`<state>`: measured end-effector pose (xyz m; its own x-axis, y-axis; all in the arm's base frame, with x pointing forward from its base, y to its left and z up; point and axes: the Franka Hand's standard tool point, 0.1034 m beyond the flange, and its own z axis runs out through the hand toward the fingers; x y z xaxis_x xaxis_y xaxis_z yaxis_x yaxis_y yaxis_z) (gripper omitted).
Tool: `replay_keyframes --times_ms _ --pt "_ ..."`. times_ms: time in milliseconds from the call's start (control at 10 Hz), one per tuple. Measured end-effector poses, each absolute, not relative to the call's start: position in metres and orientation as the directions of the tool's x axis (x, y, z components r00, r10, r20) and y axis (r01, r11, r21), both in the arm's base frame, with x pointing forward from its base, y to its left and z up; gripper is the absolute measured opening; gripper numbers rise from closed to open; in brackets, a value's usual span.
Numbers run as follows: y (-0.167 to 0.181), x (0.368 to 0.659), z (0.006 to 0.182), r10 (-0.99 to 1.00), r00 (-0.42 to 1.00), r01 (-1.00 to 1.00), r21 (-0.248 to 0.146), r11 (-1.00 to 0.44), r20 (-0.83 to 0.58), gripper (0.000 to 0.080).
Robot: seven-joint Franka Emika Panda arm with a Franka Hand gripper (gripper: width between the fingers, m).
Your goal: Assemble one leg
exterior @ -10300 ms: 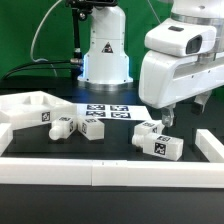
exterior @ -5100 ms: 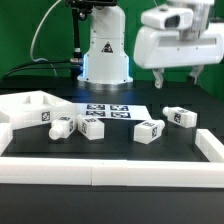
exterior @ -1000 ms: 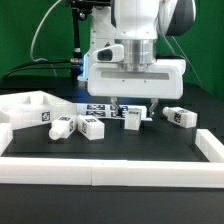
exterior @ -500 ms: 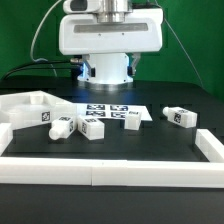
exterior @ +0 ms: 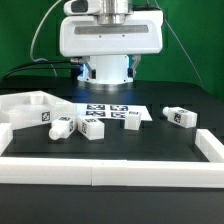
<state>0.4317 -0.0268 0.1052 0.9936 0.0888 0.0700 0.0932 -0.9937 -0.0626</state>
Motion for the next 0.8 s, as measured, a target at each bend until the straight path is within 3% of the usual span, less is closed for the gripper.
replay_keyframes --times_ms 400,800 --pt "-0.131 0.425 0.107 0.319 0.946 0.322 -0.06 -0.945 0.053 0.0649" --pt "-0.135 0.428 0.105 0.308 0.951 0.31 -0.077 -0.948 0.036 0.0649"
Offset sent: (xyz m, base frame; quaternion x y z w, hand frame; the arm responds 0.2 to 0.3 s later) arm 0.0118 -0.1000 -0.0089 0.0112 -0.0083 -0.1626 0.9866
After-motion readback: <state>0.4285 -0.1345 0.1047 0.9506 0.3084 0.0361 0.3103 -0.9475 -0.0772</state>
